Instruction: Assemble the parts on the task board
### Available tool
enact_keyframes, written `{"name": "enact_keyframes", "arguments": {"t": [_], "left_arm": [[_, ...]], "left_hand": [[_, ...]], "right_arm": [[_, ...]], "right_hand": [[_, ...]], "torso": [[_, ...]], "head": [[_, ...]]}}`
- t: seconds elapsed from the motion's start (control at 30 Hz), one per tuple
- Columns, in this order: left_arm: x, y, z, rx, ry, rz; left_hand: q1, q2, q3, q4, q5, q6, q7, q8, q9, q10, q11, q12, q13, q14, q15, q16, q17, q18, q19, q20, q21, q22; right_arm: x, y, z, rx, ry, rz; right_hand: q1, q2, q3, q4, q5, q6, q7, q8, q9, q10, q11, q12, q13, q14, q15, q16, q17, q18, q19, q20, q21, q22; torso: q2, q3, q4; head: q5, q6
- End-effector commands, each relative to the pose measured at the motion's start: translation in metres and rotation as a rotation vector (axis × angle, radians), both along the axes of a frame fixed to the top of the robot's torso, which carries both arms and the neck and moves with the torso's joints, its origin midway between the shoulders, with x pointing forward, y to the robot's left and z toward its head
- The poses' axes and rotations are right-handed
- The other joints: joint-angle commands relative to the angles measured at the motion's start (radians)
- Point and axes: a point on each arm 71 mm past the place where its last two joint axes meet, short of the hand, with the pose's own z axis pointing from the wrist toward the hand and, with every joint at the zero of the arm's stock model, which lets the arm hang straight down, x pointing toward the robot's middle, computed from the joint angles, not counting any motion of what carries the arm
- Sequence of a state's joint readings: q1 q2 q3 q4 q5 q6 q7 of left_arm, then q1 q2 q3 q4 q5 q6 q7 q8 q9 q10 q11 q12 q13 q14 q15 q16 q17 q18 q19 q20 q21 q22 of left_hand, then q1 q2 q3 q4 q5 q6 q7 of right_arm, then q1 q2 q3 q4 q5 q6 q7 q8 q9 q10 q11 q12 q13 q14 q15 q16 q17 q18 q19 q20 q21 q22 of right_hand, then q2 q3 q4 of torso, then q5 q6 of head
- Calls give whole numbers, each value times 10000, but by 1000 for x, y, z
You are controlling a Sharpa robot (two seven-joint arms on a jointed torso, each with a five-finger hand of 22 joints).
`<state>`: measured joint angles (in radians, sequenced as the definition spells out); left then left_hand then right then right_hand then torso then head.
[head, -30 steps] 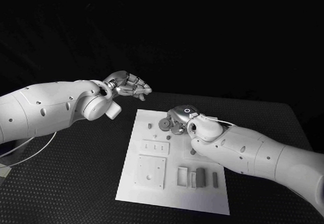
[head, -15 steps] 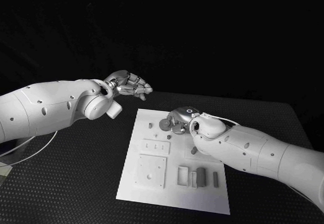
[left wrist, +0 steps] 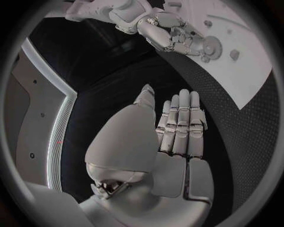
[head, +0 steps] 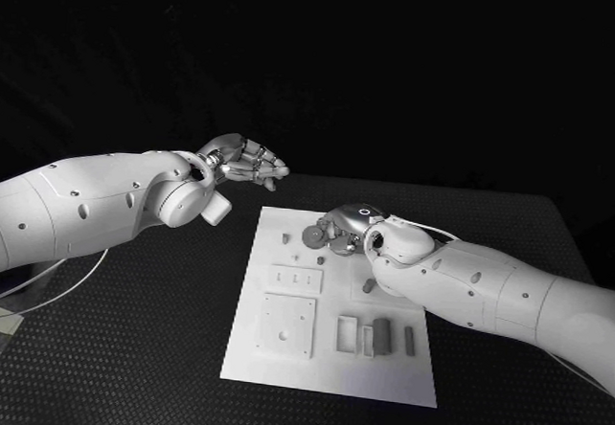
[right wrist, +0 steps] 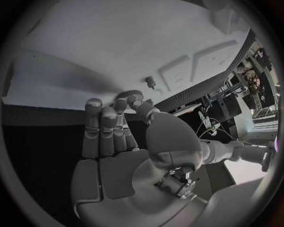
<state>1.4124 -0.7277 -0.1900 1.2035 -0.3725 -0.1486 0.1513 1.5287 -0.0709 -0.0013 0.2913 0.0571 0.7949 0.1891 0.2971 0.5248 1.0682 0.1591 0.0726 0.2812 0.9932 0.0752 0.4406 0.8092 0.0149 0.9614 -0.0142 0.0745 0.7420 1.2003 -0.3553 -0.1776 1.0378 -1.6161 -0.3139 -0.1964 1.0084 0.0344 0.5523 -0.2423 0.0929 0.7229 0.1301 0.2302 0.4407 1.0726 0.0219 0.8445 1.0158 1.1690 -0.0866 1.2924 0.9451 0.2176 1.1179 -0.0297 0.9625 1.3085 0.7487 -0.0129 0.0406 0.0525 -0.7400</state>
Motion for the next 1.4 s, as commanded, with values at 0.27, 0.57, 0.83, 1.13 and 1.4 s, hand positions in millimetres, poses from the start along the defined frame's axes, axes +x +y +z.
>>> {"name": "enact_keyframes", "arguments": {"t": [0.27, 0.57, 0.83, 1.13, 1.4], "left_arm": [[2, 13, 3, 79, -146, 387], [3, 13, 2, 76, -155, 368], [3, 16, 2, 93, -101, 348], [4, 16, 1, 209, -146, 193], [4, 15, 2, 215, -288, 41]], "left_hand": [[-31, -40, 2, 5, -67, -20, 76, -46, 21, -71, -6, -60, 20, -47, 23, -54, 16, -149, -16, -69, -46, -11], [-26, -48, 4, 6, -67, -16, 75, -45, 25, -69, -7, -56, 23, -50, 25, -59, 17, -149, -19, -67, -48, -12], [107, -35, 59, -3, -66, 46, 49, -21, 56, -3, -38, -20, 54, -35, 18, -65, 33, -147, -9, -74, -41, -11], [200, 46, 78, 3, -67, 283, -46, 66, 134, 466, -244, 172, 224, 67, -20, -53, 79, -148, 74, -107, -15, 5], [285, 183, 60, 3, -66, 764, -290, 250, 229, 471, -239, 97, 279, 21, 5, -118, 94, -149, 24, -84, -49, -8]], "right_arm": [[14, -30, 59, 2787, -1153, -929], [22, -80, 77, 3222, -602, -1270], [21, -126, 73, 3341, 389, -717], [19, -161, 67, 2780, 408, -490], [18, -168, 48, 2156, 501, -795]], "right_hand": [[186, -1000, 83, -404, 32, 318, 226, 172, 48, -157, 178, -176, -180, -121, 179, -234, -141, 442, -190, 43, -132, 103], [360, -1437, 154, -387, 23, 889, 345, 464, 176, -343, 297, -651, -691, -233, 304, -486, -294, 442, -316, 183, -333, 49], [378, -1615, 98, -404, 15, 732, 486, 372, 224, -605, 471, -2835, -3077, -520, 467, -912, -766, 442, -666, 440, -738, -42], [352, -1755, 36, -329, 21, 717, 547, 376, 255, -702, 542, -3081, -3524, -851, 537, -948, -867, 442, -886, 560, -893, -25], [460, -1784, 64, -353, 25, 699, 528, 374, 264, -706, 531, -3080, -3595, -883, 527, -905, -877, 442, -893, 575, -896, -4]], "torso": [[-48, 23, -87], [-144, 38, -239], [-212, 96, -349], [-211, 133, -384], [-210, 119, -368]], "head": [[-23, 140], [-5, 253], [12, 412], [-19, 381], [-239, 404]]}}
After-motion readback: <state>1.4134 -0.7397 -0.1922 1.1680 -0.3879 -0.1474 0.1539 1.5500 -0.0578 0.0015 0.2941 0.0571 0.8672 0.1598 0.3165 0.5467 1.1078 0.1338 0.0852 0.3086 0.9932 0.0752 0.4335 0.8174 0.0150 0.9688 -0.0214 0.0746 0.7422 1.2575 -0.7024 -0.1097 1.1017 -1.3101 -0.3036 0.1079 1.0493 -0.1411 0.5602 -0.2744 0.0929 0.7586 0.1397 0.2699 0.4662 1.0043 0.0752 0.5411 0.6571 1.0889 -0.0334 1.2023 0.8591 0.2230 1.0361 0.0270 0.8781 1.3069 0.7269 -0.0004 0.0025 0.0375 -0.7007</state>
